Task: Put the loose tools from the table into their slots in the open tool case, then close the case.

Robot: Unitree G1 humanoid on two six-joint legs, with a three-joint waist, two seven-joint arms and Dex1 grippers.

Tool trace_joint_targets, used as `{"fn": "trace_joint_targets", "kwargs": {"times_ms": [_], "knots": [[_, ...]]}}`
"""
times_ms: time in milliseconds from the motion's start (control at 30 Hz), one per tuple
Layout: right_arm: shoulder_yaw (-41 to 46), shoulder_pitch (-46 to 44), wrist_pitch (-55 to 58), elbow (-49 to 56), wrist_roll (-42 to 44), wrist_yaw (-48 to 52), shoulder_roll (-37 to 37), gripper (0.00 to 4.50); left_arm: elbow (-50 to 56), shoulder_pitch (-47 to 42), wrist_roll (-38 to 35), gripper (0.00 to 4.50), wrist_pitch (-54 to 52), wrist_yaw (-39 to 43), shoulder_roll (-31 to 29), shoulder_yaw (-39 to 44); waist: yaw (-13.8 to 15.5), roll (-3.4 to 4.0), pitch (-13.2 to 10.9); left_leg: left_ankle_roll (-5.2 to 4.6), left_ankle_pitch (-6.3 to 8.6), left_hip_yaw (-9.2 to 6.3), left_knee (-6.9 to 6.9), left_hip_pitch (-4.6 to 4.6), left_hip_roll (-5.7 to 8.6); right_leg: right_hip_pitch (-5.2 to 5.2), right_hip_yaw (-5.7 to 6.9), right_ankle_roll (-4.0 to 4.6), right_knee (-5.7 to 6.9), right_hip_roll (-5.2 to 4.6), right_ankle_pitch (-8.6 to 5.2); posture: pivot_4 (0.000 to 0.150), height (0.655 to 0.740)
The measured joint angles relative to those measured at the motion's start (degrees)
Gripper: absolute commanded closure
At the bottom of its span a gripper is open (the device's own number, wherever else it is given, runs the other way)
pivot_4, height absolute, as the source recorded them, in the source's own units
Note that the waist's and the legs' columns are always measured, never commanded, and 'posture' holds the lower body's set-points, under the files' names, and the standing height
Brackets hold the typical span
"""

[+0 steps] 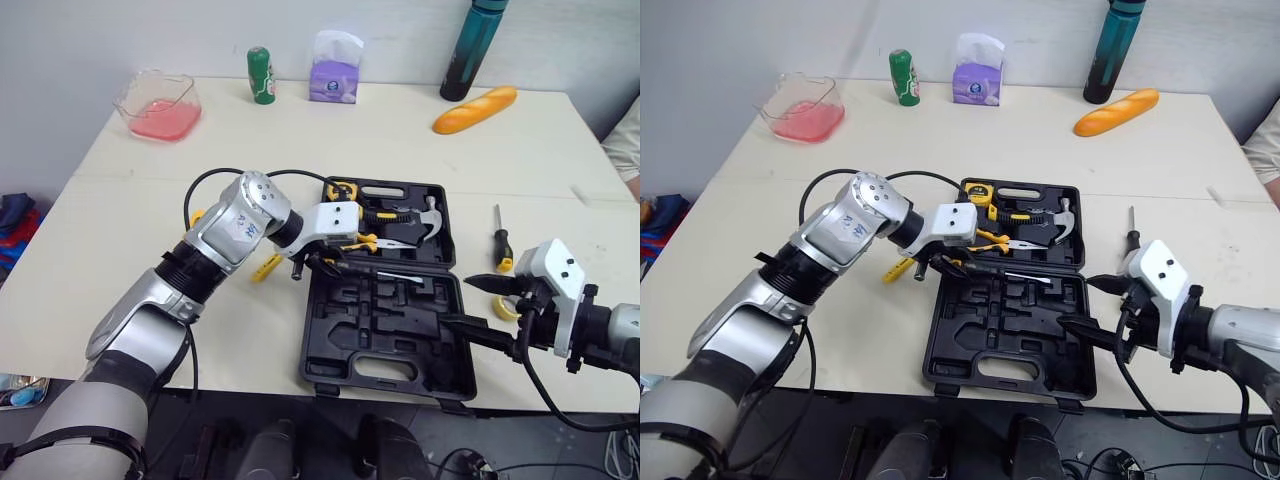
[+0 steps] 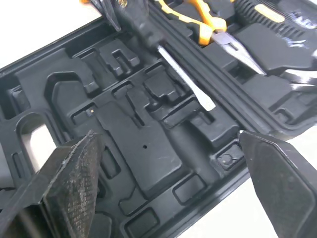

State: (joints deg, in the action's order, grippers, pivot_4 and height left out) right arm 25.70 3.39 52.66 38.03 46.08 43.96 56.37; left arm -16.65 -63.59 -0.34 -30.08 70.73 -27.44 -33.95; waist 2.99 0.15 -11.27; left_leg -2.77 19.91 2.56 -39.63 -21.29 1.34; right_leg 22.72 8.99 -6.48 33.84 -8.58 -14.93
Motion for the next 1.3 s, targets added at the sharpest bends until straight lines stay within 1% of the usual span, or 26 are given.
{"fn": "trace_joint_targets", "kwargs": {"times_ms": [367, 533, 700, 767, 833, 933, 967, 1033, 1067, 1100, 1133, 1200, 1300], "knots": [[0.01, 1.33, -0.68, 0.16, -0.43, -1.59, -0.65, 0.0, -0.01, 0.22, 4.12, 3.51, 2.02, 1.58, 0.93, -0.24, 0.12, 0.0, 0.0, -0.02, 0.02, -0.07, -0.1, -0.05, 0.01, -0.02, 0.03, -0.01, 0.01, -0.01, 0.01, 0.15, 0.7314], [-0.53, 1.17, -1.45, 0.14, -0.9, -2.54, -1.24, 0.0, -0.21, 0.74, 5.35, 3.51, 2.33, 0.16, 3.3, -0.2, 0.23, 0.0, 0.0, -0.05, 0.03, -0.11, -0.16, -0.07, 0.01, -0.05, 0.06, -0.01, 0.01, -0.01, 0.01, 0.15, 0.7314], [-0.53, 0.81, -1.67, -0.03, -1.61, -3.29, -1.9, 0.0, -0.32, 1.09, 6.54, 3.51, 2.76, -0.19, 4.26, -0.19, 0.33, 0.0, 0.0, -0.06, 0.05, -0.13, -0.23, -0.09, 0.01, -0.07, 0.08, -0.02, 0.01, -0.01, 0.02, 0.15, 0.7314], [-0.53, 0.83, -1.74, -0.02, -1.63, -3.29, -1.99, 0.0, -0.63, 1.09, 6.81, 2.48, 2.69, -0.15, 4.52, -0.05, 0.42, 0.0, 0.0, -0.08, 0.06, -0.15, -0.27, -0.1, 0.01, -0.07, 0.09, -0.02, 0.01, -0.02, 0.02, 0.15, 0.7314], [-0.53, 1.01, -1.86, 0.0, -1.63, -3.3, -2.26, 0.0, -0.78, 1.12, 6.45, 1.7, 2.53, 0.31, 5.01, 0.12, 0.47, 0.0, 0.0, -0.09, 0.07, -0.16, -0.31, -0.13, 0.01, -0.07, 0.09, -0.03, 0.01, -0.02, 0.02, 0.15, 0.7314], [-0.52, 2.08, -2.18, 0.14, -1.62, -3.28, -2.6, 0.0, 0.09, 1.24, 4.68, 0.26, 1.04, 1.79, 4.54, 1.96, 0.22, 0.0, 0.0, -0.08, 0.07, -0.16, -0.32, -0.13, 0.0, -0.07, 0.08, -0.03, 0.03, -0.01, 0.03, 0.15, 0.7314], [-0.51, 2.35, -2.29, 0.15, -1.6, -3.22, -2.64, 0.0, 0.28, 1.25, 3.68, 0.05, 0.38, 2.47, 4.0, 3.13, 0.14, 0.0, 0.0, -0.08, 0.07, -0.16, -0.31, -0.13, 0.0, -0.07, 0.08, -0.03, 0.04, -0.01, 0.03, 0.15, 0.7314], [-0.49, 2.79, -2.68, 0.16, -1.55, -2.97, -2.69, 0.0, 0.3, 1.61, 1.34, 0.05, -0.06, 3.92, 3.2, 5.91, 0.03, 0.0, 0.0, -0.08, 0.08, -0.16, -0.32, -0.11, -0.01, -0.07, 0.08, -0.03, 0.05, -0.01, 0.03, 0.15, 0.7314], [-0.47, 2.91, -2.89, 0.21, -1.5, -2.81, -2.9, 0.0, 0.16, 2.35, -0.18, 0.24, 0.59, 4.53, 3.12, 7.57, -0.07, 0.01, 0.0, -0.07, 0.08, -0.16, -0.31, -0.1, -0.01, -0.07, 0.07, -0.03, 0.05, -0.01, 0.03, 0.15, 0.7314], [-0.48, 2.92, -3.27, 0.26, -1.49, -2.68, -3.26, 0.0, -0.32, 3.54, -1.57, 0.67, 2.06, 4.6, 3.33, 9.31, -0.12, 0.01, 0.01, -0.05, 0.09, -0.16, -0.32, -0.07, -0.02, -0.08, 0.06, -0.03, 0.05, -0.01, 0.03, 0.15, 0.7314], [-0.51, 2.78, -3.78, 0.26, -1.48, -2.63, -3.7, 0.0, -2.35, 4.98, -3.06, 0.97, 4.46, 4.28, 4.28, 11.53, -0.08, 0.01, 0.01, -0.05, 0.09, -0.16, -0.33, -0.04, -0.02, -0.11, 0.06, -0.03, 0.06, -0.01, 0.02, 0.15, 0.7314], [-1.0, 1.86, -4.29, 0.28, -1.52, -2.78, -4.47, 0.0, -7.2, 8.1, -4.78, 1.94, 8.64, 3.03, 6.07, 14.58, -0.08, 0.01, 0.01, -0.06, 0.09, -0.16, -0.36, -0.03, -0.02, -0.13, 0.07, -0.03, 0.07, -0.01, 0.03, 0.15, 0.7314], [-2.89, 0.67, -4.64, 0.25, -1.63, -3.24, -4.89, 0.0, -11.84, 10.45, -5.53, 3.38, 12.51, 1.85, 8.02, 16.19, 0.09, 0.0, 0.0, -0.06, 0.09, -0.17, -0.4, -0.07, 0.0, -0.13, 0.1, -0.02, 0.07, -0.01, 0.04, 0.15, 0.7314]]}}
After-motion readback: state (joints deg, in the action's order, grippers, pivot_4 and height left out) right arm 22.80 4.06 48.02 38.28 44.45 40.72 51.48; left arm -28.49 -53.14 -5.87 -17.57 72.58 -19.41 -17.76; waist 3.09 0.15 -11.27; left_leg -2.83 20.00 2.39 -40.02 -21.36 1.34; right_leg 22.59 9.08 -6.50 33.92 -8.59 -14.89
